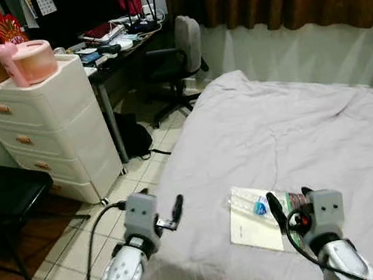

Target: Clean up the room

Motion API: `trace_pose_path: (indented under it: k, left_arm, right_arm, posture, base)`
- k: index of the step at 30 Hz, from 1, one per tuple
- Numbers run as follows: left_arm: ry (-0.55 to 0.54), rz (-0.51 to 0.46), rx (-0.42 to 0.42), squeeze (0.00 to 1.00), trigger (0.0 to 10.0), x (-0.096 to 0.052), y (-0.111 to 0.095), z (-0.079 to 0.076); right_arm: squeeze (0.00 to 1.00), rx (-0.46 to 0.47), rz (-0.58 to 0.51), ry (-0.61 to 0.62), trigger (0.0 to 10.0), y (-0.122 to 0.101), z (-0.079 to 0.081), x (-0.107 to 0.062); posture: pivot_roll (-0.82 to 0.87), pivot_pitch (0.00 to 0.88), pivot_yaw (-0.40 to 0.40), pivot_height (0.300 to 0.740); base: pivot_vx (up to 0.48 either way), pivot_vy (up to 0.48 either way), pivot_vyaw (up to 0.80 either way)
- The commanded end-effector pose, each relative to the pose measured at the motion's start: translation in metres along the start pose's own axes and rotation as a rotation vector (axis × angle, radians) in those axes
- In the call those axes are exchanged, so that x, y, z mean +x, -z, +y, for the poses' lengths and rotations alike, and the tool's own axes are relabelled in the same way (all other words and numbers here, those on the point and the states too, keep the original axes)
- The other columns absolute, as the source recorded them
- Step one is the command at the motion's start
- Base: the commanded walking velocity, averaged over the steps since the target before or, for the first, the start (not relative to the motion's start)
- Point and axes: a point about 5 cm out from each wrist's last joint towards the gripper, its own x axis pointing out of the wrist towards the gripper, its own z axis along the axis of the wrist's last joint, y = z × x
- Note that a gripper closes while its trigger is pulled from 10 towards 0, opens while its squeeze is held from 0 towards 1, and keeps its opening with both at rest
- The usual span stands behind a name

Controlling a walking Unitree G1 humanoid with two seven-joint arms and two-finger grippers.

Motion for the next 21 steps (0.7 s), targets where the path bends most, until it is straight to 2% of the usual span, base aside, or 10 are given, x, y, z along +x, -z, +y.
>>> trace_pose_path:
  k: [1, 3, 4, 5, 7, 10, 12, 15, 21]
  left_arm:
    - [-0.025, -0.049, 0.008, 0.00, 10.0, -0.003, -0.011, 0.006]
    - [-0.059, -0.059, 0.006, 0.00, 10.0, -0.016, -0.014, 0.009]
    - [-0.088, -0.074, -0.022, 0.00, 10.0, -0.019, -0.018, 0.010]
    - [-0.136, -0.106, -0.081, 0.00, 10.0, -0.019, -0.024, 0.009]
    - [-0.183, -0.141, -0.149, 0.00, 10.0, -0.014, -0.031, 0.008]
    - [-0.188, -0.141, -0.150, 0.00, 10.0, -0.010, -0.031, 0.008]
    - [-0.172, -0.123, -0.064, 0.00, 10.0, -0.008, -0.030, 0.009]
    - [-0.157, -0.110, 0.012, 0.00, 10.0, -0.005, -0.030, 0.012]
    - [-0.152, -0.125, 0.050, 0.00, 10.0, 0.000, -0.036, 0.012]
  right_arm:
    - [0.00, 0.005, -0.050, -0.004, 10.0, -0.011, -0.002, -0.001]
    - [0.00, 0.010, -0.059, 0.004, 10.0, -0.013, -0.008, -0.009]
    - [0.00, 0.012, -0.063, 0.012, 10.0, -0.014, -0.011, -0.011]
    - [0.00, 0.011, -0.074, 0.021, 10.0, -0.016, -0.013, -0.011]
    - [0.00, 0.015, -0.079, 0.025, 10.0, -0.018, -0.013, -0.006]
    - [0.00, 0.012, -0.089, 0.025, 10.0, -0.021, -0.010, -0.001]
    - [0.00, 0.012, -0.099, 0.019, 10.0, -0.024, -0.007, 0.003]
    - [0.00, 0.008, -0.105, 0.014, 10.0, -0.026, -0.005, 0.009]
    - [0.00, -0.007, -0.109, 0.004, 10.0, -0.028, -0.002, 0.012]
  posture:
    - [0.00, 0.000, -0.041, 0.740]
    - [0.01, 0.000, -0.051, 0.740]
    - [0.01, 0.000, -0.051, 0.740]
    - [0.01, 0.000, -0.055, 0.740]
    - [0.01, 0.000, -0.057, 0.740]
    - [0.02, 0.000, -0.059, 0.740]
    - [0.01, 0.000, -0.056, 0.740]
    - [0.02, 0.000, -0.055, 0.740]
    - [0.01, 0.000, -0.053, 0.740]
  base:
    - [0.000, 0.000, 0.00]
    - [0.000, 0.000, 0.00]
    - [0.000, 0.000, 0.00]
    - [0.000, 0.000, 0.00]
    - [0.000, 0.000, 0.00]
    - [0.000, 0.000, 0.00]
    - [0.000, 0.000, 0.00]
    - [0.000, 0.000, 0.00]
    - [0.000, 0.000, 0.00]
